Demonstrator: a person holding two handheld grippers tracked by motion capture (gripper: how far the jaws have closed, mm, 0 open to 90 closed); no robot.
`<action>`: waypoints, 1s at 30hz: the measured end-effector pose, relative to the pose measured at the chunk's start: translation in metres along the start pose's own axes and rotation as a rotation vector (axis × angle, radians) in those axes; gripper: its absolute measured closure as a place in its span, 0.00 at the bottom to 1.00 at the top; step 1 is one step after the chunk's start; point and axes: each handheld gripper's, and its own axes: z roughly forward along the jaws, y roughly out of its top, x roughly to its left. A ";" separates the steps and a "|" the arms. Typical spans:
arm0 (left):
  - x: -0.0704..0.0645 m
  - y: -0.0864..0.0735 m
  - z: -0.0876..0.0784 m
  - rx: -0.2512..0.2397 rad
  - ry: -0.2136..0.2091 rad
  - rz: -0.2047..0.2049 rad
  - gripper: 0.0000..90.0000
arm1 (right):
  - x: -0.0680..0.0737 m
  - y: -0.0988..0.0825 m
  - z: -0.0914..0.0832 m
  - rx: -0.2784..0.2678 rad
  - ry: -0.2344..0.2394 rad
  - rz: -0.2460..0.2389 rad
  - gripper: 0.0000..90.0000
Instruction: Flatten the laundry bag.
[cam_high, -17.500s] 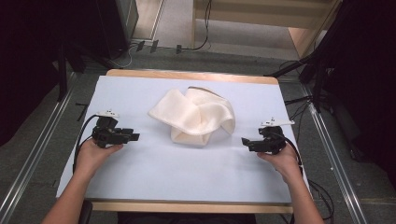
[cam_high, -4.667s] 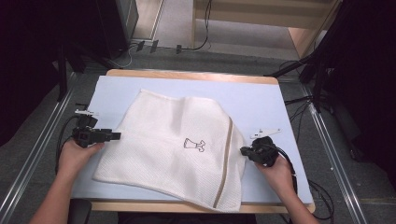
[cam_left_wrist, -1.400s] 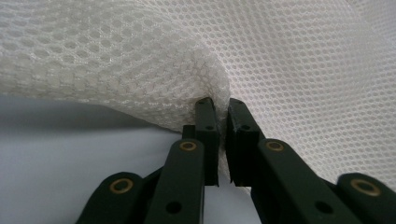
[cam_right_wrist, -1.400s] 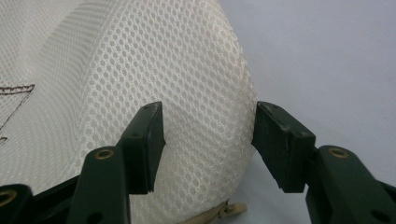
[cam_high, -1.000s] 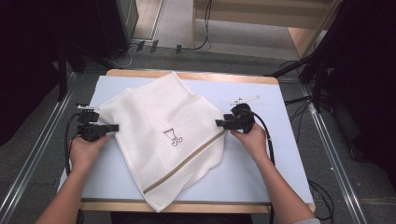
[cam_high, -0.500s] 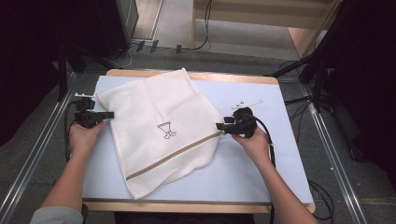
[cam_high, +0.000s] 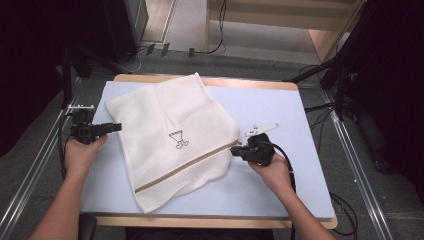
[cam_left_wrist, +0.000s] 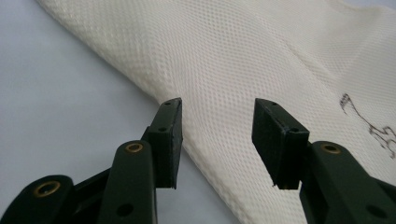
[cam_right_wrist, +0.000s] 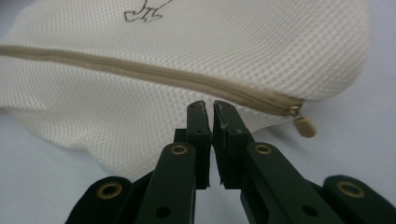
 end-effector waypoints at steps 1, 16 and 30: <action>-0.004 -0.005 -0.003 0.013 0.007 0.011 0.59 | 0.002 0.000 0.002 0.008 0.001 -0.011 0.96; -0.037 -0.046 0.000 0.130 0.005 0.060 0.52 | 0.000 0.016 0.041 0.060 -0.025 -0.022 0.94; -0.040 -0.054 0.010 0.116 0.016 0.016 0.67 | -0.003 0.029 0.074 0.078 -0.016 -0.013 0.97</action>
